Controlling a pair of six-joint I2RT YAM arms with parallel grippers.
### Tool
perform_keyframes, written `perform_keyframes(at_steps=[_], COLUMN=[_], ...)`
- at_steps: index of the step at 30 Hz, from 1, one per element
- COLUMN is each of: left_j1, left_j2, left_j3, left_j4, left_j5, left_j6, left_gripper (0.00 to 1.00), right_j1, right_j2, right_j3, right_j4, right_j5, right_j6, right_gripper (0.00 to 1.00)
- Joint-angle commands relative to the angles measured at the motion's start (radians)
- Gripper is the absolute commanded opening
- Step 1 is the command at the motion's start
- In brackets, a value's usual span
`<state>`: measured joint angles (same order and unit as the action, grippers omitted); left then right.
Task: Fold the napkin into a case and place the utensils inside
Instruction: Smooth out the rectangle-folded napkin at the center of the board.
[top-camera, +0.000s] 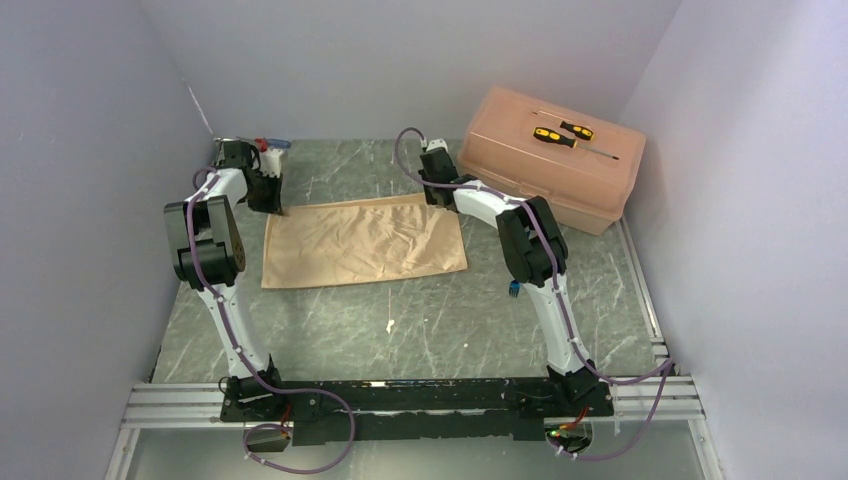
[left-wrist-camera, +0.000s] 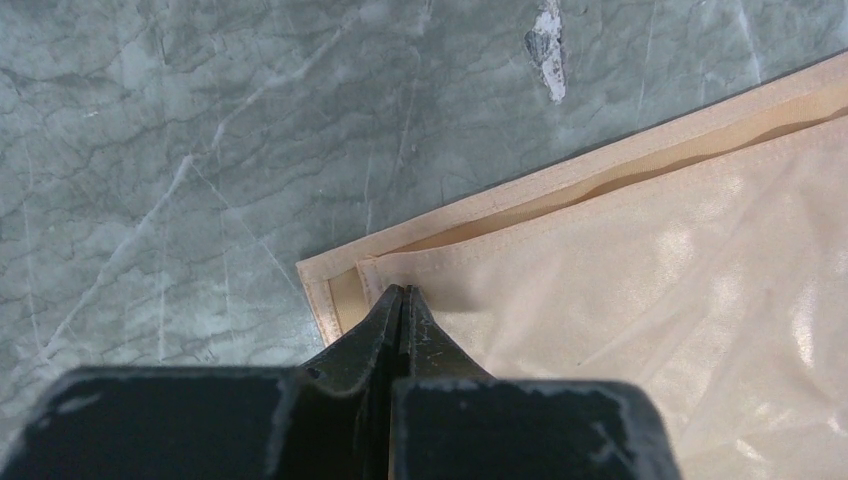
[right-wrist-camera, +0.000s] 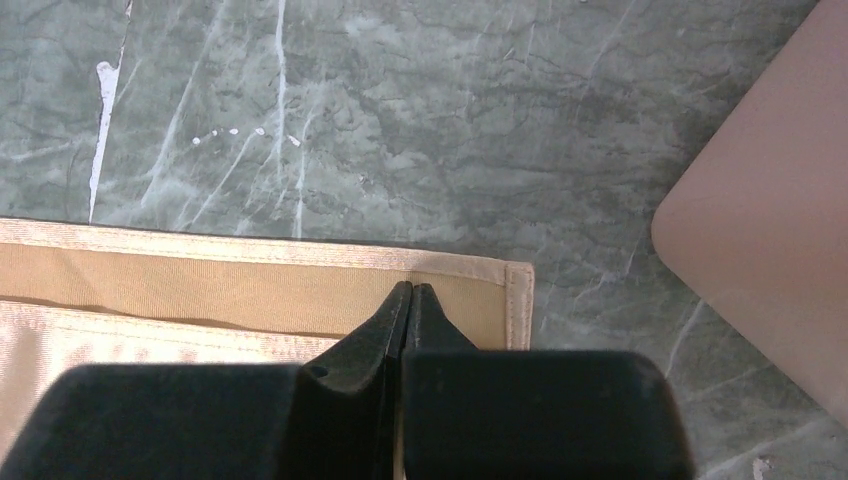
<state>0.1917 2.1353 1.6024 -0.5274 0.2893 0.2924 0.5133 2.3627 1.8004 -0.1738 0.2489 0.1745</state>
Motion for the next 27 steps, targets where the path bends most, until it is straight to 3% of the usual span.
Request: perform_keyframes(at_steps=[1, 27], left_j1=[-0.005, 0.045], left_j2=[-0.067, -0.105], left_j3=[-0.009, 0.017], left_j4=[0.025, 0.007], left_j5=[-0.008, 0.026], left_j6=[-0.004, -0.019], left_gripper=[0.03, 0.03], right_j1=[-0.023, -0.025], right_j2=[0.009, -0.039], right_j3=[0.006, -0.05], right_j4=[0.015, 0.035], right_j5=[-0.014, -0.054], right_j6=[0.025, 0.03], right_gripper=[0.0, 0.0])
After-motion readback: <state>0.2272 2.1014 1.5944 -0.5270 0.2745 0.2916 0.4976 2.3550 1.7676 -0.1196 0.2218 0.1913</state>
